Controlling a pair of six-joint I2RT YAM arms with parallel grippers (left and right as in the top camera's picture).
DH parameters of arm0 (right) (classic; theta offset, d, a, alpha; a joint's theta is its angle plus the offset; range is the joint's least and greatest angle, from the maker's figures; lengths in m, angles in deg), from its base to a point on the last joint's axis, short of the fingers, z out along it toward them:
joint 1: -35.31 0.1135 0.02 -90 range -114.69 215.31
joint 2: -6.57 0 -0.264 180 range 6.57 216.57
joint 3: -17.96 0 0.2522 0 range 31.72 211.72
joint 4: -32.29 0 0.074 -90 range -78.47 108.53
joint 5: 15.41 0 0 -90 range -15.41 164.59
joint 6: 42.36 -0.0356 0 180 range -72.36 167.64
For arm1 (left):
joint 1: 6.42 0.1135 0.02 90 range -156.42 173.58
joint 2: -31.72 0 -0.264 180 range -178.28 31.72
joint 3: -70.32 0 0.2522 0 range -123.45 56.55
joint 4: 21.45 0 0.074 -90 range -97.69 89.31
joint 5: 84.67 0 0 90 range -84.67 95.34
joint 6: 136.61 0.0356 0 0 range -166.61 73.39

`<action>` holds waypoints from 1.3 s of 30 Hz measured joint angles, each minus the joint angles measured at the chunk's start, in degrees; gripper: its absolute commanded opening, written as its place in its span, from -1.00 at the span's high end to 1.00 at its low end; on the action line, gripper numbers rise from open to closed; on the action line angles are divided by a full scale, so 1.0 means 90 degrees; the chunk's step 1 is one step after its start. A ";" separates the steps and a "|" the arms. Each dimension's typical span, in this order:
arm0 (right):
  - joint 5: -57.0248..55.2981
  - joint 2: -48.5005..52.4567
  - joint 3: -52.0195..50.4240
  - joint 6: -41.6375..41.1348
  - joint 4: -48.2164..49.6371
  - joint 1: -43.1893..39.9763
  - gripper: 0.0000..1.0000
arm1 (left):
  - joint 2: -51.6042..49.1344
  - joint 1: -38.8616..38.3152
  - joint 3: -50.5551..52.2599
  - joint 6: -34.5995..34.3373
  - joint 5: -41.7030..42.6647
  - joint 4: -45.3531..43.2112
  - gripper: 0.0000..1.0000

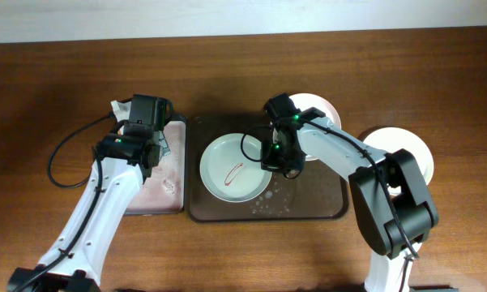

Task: Clean dirty plates on tray and stack at the side
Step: 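Pick up the green sponge from the left tray with the left gripper, then scrub the pale green plate's red streak with the sponge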

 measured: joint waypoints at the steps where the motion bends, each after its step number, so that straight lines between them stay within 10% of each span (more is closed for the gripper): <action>1: 0.0000 0.0000 0.0000 -0.0005 0.0000 0.0000 0.92 | 0.0000 0.0000 0.0000 0.0000 0.0002 -0.0019 1.00; 25: 0.0000 0.0000 0.0000 -0.0002 -0.0002 0.0000 0.92 | -0.1387 -0.0005 -0.0398 0.1472 0.3842 -0.0539 1.00; 39: 0.0000 0.0000 0.0000 0.0000 -0.0002 0.0000 0.92 | -0.1977 -0.0993 -0.0420 0.0155 0.4962 -0.0855 1.00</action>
